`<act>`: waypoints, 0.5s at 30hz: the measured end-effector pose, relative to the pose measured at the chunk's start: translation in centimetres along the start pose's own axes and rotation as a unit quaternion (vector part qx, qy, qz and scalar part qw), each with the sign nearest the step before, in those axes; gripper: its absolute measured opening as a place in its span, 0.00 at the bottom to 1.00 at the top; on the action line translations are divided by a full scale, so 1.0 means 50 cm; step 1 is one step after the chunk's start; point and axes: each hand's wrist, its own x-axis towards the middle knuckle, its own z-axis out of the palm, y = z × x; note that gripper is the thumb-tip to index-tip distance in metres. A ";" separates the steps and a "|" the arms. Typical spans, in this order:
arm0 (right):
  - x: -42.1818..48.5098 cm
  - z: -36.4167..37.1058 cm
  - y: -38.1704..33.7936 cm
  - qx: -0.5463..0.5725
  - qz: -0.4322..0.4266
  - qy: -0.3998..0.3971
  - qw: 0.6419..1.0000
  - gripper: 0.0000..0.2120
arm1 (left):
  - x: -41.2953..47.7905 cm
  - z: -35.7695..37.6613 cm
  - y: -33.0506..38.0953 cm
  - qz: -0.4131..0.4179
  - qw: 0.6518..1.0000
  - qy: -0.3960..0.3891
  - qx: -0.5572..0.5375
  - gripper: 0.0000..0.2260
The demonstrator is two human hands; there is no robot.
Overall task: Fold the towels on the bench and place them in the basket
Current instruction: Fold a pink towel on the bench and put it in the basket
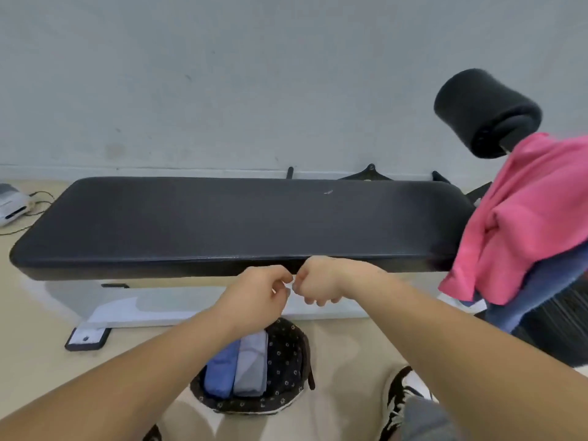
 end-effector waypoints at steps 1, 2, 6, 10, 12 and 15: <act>-0.035 -0.031 0.007 0.006 -0.011 0.013 1.000 0.14 | 0.003 -0.016 0.034 0.012 1.000 0.008 -0.010 0.11; -0.068 -0.060 0.016 0.019 -0.019 0.030 0.999 0.13 | 0.006 -0.032 0.070 0.024 0.999 0.018 -0.022 0.10; -0.165 -0.145 0.073 0.167 -0.068 0.179 0.967 0.09 | 0.033 -0.062 0.204 0.056 0.993 0.028 -0.096 0.09; -0.196 -0.171 0.157 0.339 -0.077 0.371 0.861 0.08 | 0.079 -0.038 0.310 0.076 0.988 0.011 -0.137 0.09; -0.202 -0.185 0.198 0.337 -0.072 0.455 0.821 0.07 | 0.100 -0.016 0.357 0.089 0.986 -0.002 -0.138 0.09; -0.232 -0.214 0.245 0.299 -0.063 0.572 0.761 0.08 | 0.140 0.011 0.433 0.117 0.985 -0.012 -0.123 0.09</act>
